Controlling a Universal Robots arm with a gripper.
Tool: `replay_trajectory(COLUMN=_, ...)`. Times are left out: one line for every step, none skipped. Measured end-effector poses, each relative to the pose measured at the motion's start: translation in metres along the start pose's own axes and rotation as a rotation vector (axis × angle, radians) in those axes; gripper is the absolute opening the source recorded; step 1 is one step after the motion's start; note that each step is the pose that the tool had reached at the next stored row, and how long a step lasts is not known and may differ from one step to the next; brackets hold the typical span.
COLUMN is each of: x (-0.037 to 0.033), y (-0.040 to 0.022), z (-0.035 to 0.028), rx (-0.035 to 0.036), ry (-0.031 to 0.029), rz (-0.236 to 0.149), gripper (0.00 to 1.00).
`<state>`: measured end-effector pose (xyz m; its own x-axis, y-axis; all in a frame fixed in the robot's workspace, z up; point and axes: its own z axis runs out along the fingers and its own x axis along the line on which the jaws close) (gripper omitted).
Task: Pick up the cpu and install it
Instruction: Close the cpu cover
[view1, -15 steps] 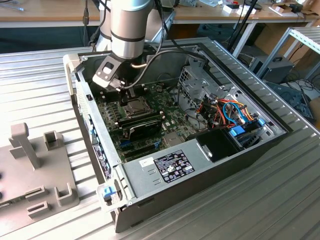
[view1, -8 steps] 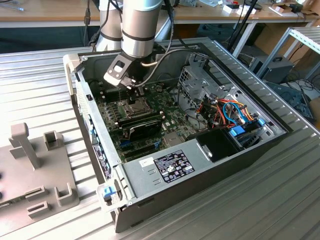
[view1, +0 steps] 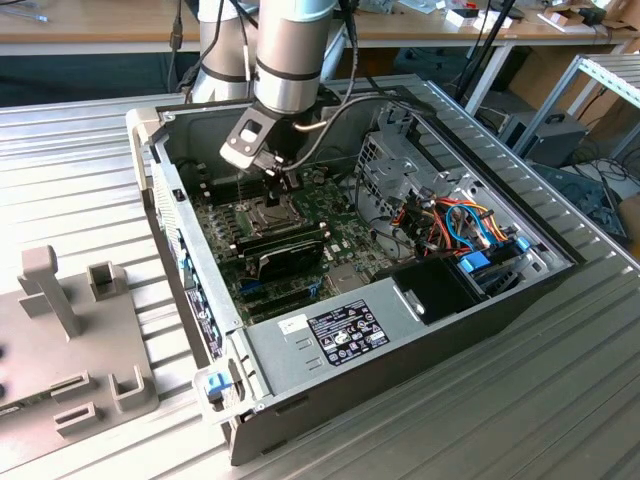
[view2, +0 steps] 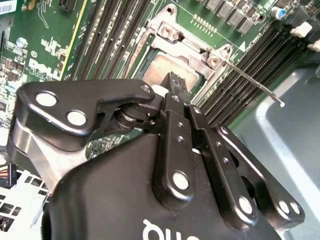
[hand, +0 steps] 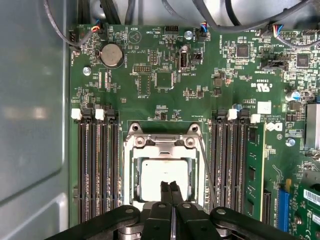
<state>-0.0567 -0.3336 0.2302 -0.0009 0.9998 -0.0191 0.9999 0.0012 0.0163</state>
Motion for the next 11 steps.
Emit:
replay_trajectory(x=0.0000, y=0.0000, z=-0.0028, rx=-0.0001, ry=0.0002, rz=0.000, gripper=0.11)
replay_trajectory(x=-0.0001, y=0.0001, z=-0.0055, rx=-0.0001, ry=0.0001, rz=0.000, gripper=0.11)
replay_trajectory(x=-0.0002, y=0.0001, z=-0.0093, rx=-0.0001, ry=0.0002, rz=0.000, gripper=0.11)
replay_trajectory(x=-0.0002, y=0.0002, z=-0.0117, rx=0.0000, ry=0.0001, rz=0.000, gripper=0.11)
replay_trajectory(x=-0.0002, y=0.0002, z=-0.0117, rx=-0.0002, ry=0.0003, rz=0.000, gripper=0.11)
replay_trajectory(x=-0.0002, y=0.0007, z=-0.0118, rx=-0.0002, ry=0.0003, rz=0.000, gripper=0.11)
replay_trajectory(x=-0.0003, y=0.0018, z=-0.0119, rx=0.0000, ry=-0.0001, rz=0.000, gripper=0.11)
replay_trajectory(x=-0.0003, y=0.0030, z=-0.0119, rx=0.0001, ry=-0.0001, rz=0.000, gripper=0.11)
replay_trajectory(x=-0.0003, y=0.0030, z=-0.0119, rx=0.0000, ry=0.0000, rz=0.000, gripper=0.11)
replay_trajectory(x=-0.0003, y=0.0030, z=-0.0118, rx=0.0000, ry=0.0001, rz=0.000, gripper=0.11)
replay_trajectory(x=-0.0002, y=0.0031, z=-0.0118, rx=-0.0001, ry=0.0001, rz=0.000, gripper=0.11)
